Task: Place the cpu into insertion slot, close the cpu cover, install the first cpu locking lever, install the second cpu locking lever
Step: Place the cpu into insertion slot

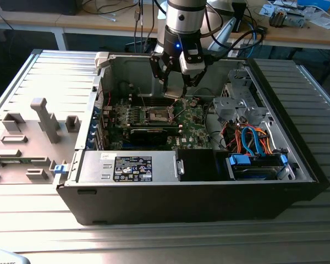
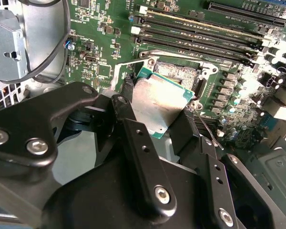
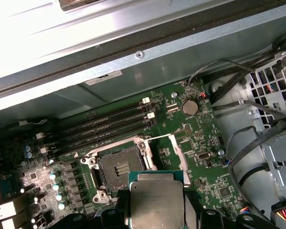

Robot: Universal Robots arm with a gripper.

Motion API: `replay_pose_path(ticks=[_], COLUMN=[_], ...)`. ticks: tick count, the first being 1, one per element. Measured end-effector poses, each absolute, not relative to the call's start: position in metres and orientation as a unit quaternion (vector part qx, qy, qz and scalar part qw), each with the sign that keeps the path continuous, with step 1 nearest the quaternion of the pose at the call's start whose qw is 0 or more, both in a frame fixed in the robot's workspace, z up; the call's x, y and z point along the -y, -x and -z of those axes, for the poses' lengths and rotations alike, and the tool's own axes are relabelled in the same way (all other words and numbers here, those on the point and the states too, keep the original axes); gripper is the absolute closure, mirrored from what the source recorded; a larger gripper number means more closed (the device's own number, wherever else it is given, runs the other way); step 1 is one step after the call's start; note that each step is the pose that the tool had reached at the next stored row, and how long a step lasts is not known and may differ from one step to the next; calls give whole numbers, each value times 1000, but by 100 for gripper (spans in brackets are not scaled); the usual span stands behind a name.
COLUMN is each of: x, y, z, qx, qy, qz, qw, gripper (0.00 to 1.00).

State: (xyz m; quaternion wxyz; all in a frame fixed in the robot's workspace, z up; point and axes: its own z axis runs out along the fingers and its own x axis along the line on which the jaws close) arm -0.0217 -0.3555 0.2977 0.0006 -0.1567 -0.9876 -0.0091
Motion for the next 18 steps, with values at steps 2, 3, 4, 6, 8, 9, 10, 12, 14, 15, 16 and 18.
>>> replay_pose_path(ticks=[2, 3, 4, 6, 8, 9, 10, 12, 14, 15, 16, 18], x=[356, 356, 356, 356, 356, 356, 356, 356, 356, 356, 356, 356], y=[22, 22, 22, 22, 22, 22, 22, 22, 22, 22, 22, 22], z=[-297, -297, -297, -297, -297, -297, -297, -296, -296, -296, -296, -296], qx=[988, 988, 987, 987, 987, 987, 987, 987, 987, 987, 987, 987], qy=[157, 157, 157, 158, 159, 159, 159, 160, 160, 160, 161, 161], qz=[9, 9, 9, 9, 9, 9, 9, 9, 9, 9, 9, 9], qw=[1, 1, 1, 1, 1, 1, 1, 1, 1, 1, 0, 1], gripper=[45, 45, 45, 45, 45, 45, 45, 45, 45, 45, 45, 45])
